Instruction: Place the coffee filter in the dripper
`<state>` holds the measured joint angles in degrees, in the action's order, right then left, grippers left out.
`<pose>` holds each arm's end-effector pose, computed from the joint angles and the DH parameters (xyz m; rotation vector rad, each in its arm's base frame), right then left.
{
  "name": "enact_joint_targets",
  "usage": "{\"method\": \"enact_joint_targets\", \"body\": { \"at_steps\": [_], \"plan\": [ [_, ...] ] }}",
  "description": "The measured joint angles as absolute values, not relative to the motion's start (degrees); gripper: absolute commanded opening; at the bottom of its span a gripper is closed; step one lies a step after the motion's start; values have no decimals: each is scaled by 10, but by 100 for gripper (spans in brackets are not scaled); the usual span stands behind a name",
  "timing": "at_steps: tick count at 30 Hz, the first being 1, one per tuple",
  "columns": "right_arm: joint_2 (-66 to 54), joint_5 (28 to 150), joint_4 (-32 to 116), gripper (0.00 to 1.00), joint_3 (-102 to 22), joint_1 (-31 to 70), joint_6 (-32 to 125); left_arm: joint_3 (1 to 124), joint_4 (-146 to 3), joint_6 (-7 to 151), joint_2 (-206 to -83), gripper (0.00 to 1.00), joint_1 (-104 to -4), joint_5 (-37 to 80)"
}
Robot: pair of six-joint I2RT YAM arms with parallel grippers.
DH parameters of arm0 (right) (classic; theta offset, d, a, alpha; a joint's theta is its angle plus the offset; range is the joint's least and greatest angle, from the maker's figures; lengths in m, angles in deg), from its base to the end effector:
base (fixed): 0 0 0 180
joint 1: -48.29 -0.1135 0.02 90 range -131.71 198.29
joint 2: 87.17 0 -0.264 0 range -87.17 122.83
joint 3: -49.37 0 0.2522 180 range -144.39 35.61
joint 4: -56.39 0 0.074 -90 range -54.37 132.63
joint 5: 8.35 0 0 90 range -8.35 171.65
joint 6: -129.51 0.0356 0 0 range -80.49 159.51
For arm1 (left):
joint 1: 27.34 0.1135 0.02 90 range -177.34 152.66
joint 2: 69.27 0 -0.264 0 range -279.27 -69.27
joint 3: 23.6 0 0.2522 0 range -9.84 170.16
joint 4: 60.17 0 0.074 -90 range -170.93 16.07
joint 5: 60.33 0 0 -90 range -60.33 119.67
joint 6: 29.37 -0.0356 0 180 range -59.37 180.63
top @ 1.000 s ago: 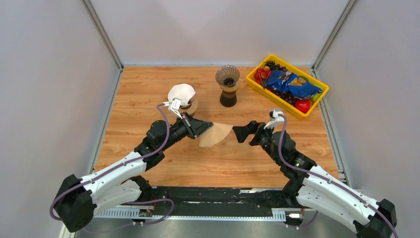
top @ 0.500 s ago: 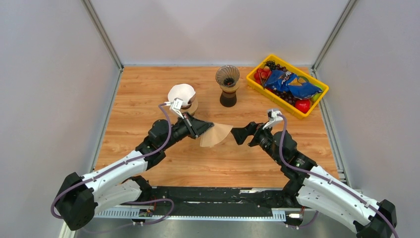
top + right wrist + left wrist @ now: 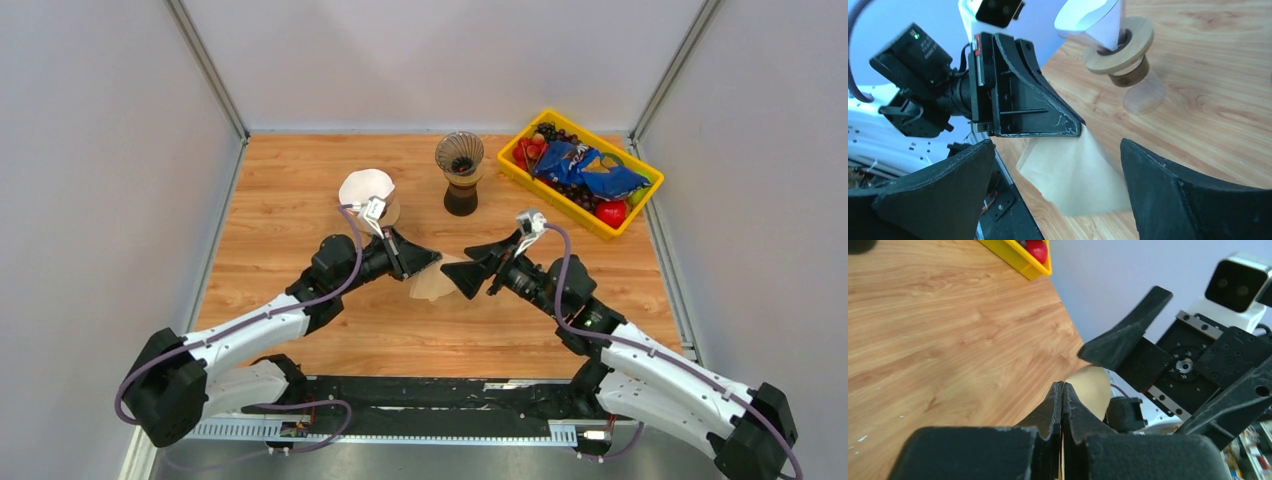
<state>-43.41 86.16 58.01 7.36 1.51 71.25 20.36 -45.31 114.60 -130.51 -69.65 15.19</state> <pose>0.1287 0.1410 0.2881 -0.2869 1.6663 1.1183 0.1731 -0.1696 0.2654 0.0356 1.8329 -1.4535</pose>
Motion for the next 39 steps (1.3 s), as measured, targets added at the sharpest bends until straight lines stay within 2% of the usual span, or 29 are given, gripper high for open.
{"method": "enact_joint_targets", "body": {
  "at_steps": [6,9,13,22,33,35,39],
  "plan": [
    [-352,904,601,76,55,15,709,210,-415,1144,-1337,0,-697,89],
    [-342,915,601,83,55,15,709,210,-405,1141,-1337,0,-698,76],
    [-348,917,598,84,54,15,706,210,-403,1133,-1335,0,-698,73],
    [-398,908,550,75,54,15,651,210,-420,1106,-1305,0,-698,75],
    [-399,953,480,16,41,15,575,226,-455,1080,-1305,0,-698,74],
    [-400,958,477,10,39,15,570,226,-463,1077,-1305,0,-698,74],
    [-401,968,471,6,35,15,565,232,-480,1070,-1305,0,-698,72]
  ]
}}
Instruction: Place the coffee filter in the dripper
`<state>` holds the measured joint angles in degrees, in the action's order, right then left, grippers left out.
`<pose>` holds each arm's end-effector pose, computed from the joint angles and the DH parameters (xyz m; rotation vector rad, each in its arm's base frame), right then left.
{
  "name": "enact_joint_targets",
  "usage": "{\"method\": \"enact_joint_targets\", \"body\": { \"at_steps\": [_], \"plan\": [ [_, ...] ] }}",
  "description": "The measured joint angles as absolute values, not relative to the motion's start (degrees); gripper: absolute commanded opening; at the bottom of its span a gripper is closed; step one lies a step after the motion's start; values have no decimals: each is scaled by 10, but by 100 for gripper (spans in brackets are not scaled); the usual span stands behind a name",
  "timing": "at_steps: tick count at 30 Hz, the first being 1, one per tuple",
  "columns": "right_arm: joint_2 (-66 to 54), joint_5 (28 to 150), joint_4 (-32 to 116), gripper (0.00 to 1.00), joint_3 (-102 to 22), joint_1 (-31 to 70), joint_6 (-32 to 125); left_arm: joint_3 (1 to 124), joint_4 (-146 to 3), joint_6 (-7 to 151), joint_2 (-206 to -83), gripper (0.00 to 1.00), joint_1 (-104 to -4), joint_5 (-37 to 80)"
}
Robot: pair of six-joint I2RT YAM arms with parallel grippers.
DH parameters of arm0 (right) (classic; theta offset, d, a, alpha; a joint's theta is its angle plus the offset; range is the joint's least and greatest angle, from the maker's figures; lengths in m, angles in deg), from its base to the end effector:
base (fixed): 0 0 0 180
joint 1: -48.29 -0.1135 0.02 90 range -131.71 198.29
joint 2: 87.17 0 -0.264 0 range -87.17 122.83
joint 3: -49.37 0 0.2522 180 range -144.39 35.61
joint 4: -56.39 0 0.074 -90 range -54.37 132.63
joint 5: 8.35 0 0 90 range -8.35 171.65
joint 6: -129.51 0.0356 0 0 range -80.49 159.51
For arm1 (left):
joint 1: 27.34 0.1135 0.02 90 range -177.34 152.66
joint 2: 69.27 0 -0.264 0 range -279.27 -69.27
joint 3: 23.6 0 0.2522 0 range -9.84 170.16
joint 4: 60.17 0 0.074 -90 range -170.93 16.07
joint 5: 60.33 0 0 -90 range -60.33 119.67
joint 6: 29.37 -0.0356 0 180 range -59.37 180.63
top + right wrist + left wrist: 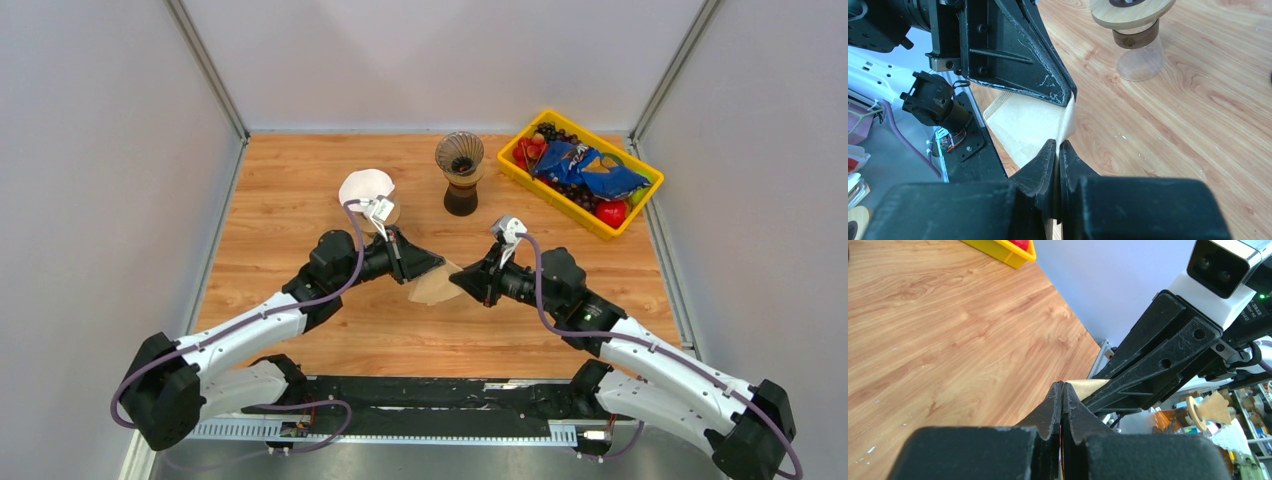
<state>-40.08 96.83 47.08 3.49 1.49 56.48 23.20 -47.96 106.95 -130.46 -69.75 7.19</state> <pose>0.1294 0.1514 0.2818 -0.6764 1.7405 1.0250 0.1709 -0.1745 0.2781 0.2824 1.8082 -1.4653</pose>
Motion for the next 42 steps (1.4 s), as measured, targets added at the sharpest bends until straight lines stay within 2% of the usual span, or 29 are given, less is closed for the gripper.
{"method": "enact_joint_targets", "body": {
  "at_steps": [3,5,6,7,8,9,10,12,17,21,30,42],
  "plan": [
    [-402,972,464,3,30,15,563,238,-487,1063,-1305,7,-698,70],
    [-403,974,456,1,25,15,562,241,-495,1056,-1305,19,-699,66],
    [-403,975,451,0,22,15,561,242,-497,1051,-1305,30,-699,63],
    [-403,976,447,0,19,15,559,242,-499,1045,-1304,36,-699,58],
    [-403,979,439,0,13,15,556,242,-502,1037,-1303,53,-700,54],
    [-403,983,432,0,8,15,553,242,-506,1031,-1302,63,-700,44],
    [-403,989,419,0,0,15,547,242,-509,1023,-1299,84,-700,33],
    [-403,1008,397,0,-15,15,531,242,-512,1004,-1289,98,-700,6],
    [-395,1092,347,1,-42,15,482,243,-552,939,-1251,100,-700,-49],
    [-379,1148,311,1,-50,15,450,270,-649,876,-1242,100,-700,-47],
    [-321,1197,247,2,-92,15,422,296,-772,768,-1240,99,-701,-85],
    [-284,1228,225,5,-112,15,423,301,-783,732,-1283,50,-717,-117]
  ]
}}
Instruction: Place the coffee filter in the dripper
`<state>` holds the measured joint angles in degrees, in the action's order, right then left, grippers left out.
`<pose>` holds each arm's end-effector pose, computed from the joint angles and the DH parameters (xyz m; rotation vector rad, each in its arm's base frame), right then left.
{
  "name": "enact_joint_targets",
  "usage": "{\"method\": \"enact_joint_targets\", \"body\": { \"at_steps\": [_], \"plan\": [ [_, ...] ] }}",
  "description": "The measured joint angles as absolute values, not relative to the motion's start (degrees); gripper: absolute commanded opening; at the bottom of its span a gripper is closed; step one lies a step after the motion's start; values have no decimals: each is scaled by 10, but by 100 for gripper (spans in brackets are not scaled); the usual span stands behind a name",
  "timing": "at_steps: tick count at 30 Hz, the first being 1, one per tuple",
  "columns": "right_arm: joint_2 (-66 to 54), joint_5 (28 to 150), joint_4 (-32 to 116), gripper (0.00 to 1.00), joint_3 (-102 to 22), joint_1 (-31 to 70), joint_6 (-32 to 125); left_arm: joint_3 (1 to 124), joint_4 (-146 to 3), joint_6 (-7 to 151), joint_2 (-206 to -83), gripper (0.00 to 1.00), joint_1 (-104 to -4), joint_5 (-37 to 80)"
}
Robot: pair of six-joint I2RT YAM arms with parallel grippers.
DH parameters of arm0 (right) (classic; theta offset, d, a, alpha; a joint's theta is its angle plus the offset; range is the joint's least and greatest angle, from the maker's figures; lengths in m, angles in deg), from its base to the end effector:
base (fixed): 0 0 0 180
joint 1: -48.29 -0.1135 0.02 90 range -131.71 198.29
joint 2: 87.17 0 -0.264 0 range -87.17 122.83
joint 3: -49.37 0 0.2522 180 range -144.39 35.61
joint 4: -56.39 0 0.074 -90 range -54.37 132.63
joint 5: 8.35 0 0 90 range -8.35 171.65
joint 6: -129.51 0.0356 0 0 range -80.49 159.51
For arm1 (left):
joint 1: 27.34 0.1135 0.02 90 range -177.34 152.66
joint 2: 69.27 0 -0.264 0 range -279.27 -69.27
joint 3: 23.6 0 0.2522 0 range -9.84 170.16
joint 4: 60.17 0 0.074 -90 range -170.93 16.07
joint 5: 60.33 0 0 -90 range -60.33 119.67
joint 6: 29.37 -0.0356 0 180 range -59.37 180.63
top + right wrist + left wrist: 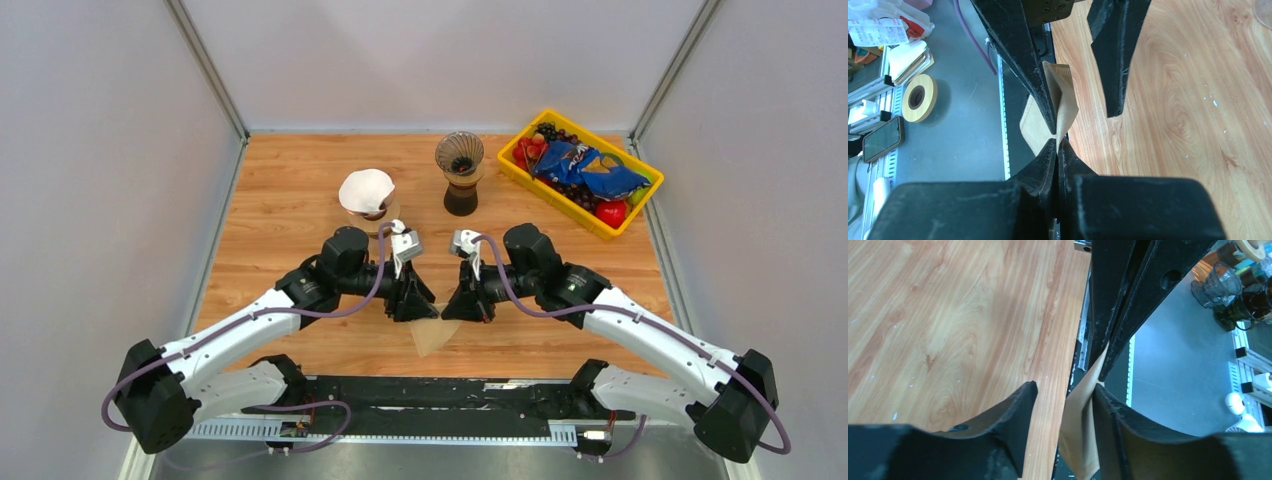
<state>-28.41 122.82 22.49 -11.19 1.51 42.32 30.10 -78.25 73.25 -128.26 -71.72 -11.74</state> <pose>0.1340 0.1768 0.2936 -1.2439 1.8637 1.2569 0.1462 -0.1760 0.2766 1.0580 1.8451 -1.3330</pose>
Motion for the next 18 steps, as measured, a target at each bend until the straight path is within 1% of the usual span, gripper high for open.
{"method": "enact_joint_targets", "body": {
  "at_steps": [1,2,3,5,6,8,11,12,13,14,16,18],
  "plan": [
    [-283,1229,225,6,-112,15,423,301,-781,733,-1284,48,-719,-118],
    [-281,1229,223,7,-112,15,423,301,-779,732,-1286,43,-722,-120],
    [-280,1228,223,9,-112,15,424,301,-777,732,-1288,40,-725,-121],
    [-276,1226,222,12,-113,15,424,301,-773,733,-1289,26,-730,-124],
    [-275,1224,220,17,-114,15,426,301,-770,733,-1289,12,-732,-125],
    [-274,1210,219,20,-117,15,431,301,-760,736,-1289,2,-734,-125],
    [-275,1180,215,23,-127,15,446,301,-742,742,-1289,0,-734,-117],
    [-277,1167,214,28,-129,15,454,301,-736,743,-1290,0,-734,-114],
    [-281,1158,212,39,-131,15,460,301,-730,744,-1290,0,-733,-111],
    [-285,1150,210,47,-132,15,467,301,-724,747,-1290,0,-733,-108],
    [-297,1128,211,56,-132,15,480,300,-709,755,-1290,0,-734,-105],
    [-312,1102,212,75,-132,15,492,296,-696,765,-1290,0,-735,-106]
  ]
}}
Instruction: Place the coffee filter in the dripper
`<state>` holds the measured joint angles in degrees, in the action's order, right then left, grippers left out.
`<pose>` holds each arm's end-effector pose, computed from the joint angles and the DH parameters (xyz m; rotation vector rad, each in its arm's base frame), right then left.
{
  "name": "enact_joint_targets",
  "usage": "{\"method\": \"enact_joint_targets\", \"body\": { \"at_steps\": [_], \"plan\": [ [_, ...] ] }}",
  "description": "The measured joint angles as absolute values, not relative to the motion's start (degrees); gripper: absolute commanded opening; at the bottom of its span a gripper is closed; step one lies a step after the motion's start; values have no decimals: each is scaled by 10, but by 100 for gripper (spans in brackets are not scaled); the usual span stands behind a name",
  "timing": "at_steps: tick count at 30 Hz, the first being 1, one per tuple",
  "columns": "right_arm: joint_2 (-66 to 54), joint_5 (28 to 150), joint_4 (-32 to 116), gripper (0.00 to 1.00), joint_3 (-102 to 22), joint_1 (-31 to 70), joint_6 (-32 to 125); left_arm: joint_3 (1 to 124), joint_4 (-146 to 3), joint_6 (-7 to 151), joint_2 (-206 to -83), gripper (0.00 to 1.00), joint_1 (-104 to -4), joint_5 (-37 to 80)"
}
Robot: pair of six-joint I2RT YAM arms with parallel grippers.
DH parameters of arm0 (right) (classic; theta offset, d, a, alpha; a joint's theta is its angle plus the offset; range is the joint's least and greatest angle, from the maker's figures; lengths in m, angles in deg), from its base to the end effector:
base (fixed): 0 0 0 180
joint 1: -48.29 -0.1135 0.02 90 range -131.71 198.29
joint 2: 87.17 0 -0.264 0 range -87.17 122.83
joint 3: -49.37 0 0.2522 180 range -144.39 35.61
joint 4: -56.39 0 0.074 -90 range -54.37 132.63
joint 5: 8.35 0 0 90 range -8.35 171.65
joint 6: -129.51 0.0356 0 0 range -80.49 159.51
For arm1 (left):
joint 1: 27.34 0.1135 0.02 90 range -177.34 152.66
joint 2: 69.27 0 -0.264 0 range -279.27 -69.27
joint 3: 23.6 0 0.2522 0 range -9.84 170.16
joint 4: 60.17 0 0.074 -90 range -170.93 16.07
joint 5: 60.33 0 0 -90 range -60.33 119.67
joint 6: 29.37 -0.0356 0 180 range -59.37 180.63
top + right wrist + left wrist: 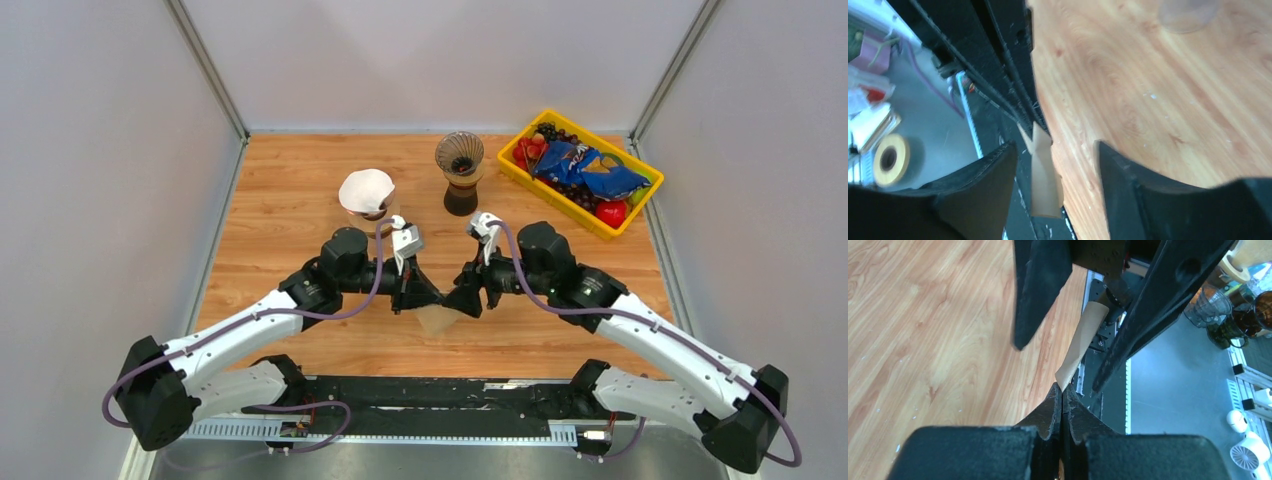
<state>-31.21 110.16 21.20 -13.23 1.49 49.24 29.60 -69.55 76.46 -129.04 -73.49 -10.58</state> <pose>0.1349 0.1685 0.3111 -1.0018 1.9559 1.0978 0.1461 -0.1853 0.2849 1.0291 1.7395 -1.3685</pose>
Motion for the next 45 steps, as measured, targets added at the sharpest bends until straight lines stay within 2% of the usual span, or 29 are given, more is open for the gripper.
{"method": "enact_joint_targets", "body": {
  "at_steps": [4,10,15,21,28,36,45],
  "plan": [
    [-361,1002,213,99,-131,15,525,288,-672,784,-1290,0,-735,-101],
    [-506,787,232,100,-73,15,585,281,-649,819,-1270,0,-735,-35],
    [-614,706,230,100,3,15,614,278,-630,847,-1228,0,-735,31],
    [-667,723,241,100,63,15,624,262,-576,883,-1167,0,-735,82],
    [-651,816,372,100,142,15,661,246,-515,914,-1156,0,-735,85],
    [-604,862,494,100,147,15,684,243,-490,925,-1165,0,-735,72],
    [-551,878,516,100,146,15,686,243,-478,925,-1168,0,-735,55]
  ]
}}
